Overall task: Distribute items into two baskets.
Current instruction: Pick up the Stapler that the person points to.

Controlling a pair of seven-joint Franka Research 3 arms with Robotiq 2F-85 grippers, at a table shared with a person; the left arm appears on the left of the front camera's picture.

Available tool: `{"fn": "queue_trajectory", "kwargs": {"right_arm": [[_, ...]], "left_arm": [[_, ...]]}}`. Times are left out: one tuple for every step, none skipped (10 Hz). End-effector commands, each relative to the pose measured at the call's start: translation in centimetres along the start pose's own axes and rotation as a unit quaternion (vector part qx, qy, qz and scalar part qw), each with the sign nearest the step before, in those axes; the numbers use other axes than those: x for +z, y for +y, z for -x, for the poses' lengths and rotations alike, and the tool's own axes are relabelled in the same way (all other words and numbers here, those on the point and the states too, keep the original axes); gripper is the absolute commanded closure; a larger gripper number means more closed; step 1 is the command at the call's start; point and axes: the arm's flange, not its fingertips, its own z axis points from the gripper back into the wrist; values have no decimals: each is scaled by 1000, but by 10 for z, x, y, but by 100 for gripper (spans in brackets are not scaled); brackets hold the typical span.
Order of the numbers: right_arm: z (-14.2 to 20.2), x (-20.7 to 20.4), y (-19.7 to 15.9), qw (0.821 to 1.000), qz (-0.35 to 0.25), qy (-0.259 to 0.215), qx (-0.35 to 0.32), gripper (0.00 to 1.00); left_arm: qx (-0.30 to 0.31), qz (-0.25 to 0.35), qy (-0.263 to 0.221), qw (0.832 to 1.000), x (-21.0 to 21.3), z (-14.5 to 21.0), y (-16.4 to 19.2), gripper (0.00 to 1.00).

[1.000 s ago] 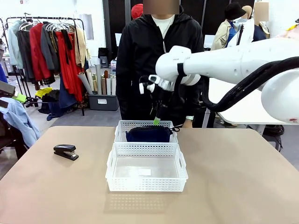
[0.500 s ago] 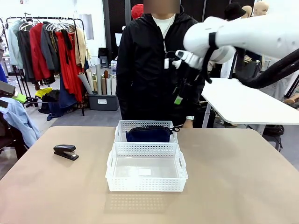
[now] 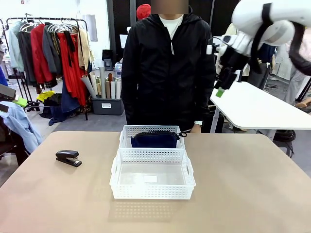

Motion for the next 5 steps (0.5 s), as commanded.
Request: {"fn": "queue_trajectory", "kwargs": {"right_arm": [[43,7,23,998,-46,-43,-18,0],[64,14,35,994,-53,-74,-54,0],[82,22,51,989,-52,-107,-83,0],[100,29,70,985,-50,-130,-107,0],[122,34,89,979,-45,-151,-128,0]], "left_arm": [[-1,5,-1,1000,0,0,1,0],[-1,5,-1,1000,0,0,1,0],[-1,5,-1,1000,0,0,1,0],[-1,5,-1,1000,0,0,1,0],[-1,5,-1,1000,0,0,1,0]]}}
